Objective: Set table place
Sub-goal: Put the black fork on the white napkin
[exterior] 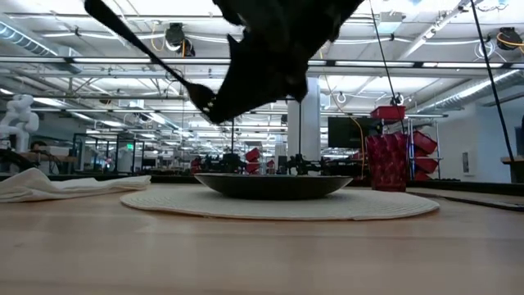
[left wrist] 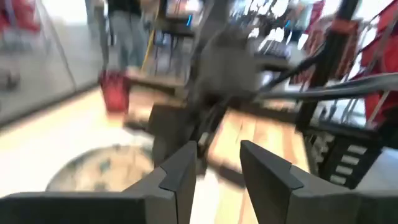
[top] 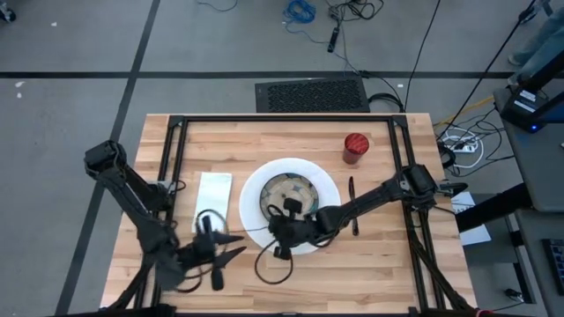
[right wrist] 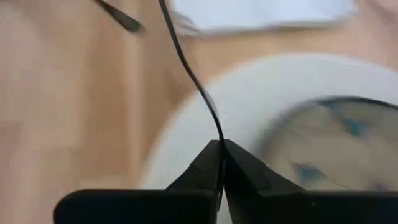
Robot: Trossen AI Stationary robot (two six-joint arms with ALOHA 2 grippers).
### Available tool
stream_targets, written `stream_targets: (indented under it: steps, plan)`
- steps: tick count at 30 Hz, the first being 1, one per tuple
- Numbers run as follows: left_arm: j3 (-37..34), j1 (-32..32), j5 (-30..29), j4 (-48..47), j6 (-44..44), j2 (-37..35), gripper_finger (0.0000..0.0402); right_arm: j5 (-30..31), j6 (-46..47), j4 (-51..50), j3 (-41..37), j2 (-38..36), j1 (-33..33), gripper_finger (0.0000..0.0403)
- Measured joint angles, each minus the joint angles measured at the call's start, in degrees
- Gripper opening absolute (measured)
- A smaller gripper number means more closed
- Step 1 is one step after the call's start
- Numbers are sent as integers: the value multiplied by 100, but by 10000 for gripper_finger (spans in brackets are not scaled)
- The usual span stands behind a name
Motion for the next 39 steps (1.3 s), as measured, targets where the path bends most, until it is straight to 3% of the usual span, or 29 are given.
stream_targets:
  steps: [3,5,13,27,39]
  plan:
    - [-2,399,561,-1120,-1284,13,110,373,-39,-1003,479,0,87,0]
    - [-2,679,884,-1531,-1657,70,110,419,-138,-1472,751,0,140,0]
    - [-2,1483,2212,-959,-826,579,110,377,-263,-2528,1196,-9,183,0]
    - [-7,2089,2317,-515,-644,1681,110,428,-377,-2312,1200,0,303,0]
    - [-7,2143,2333,-290,-637,1759,109,404,-355,-2312,1200,0,336,0]
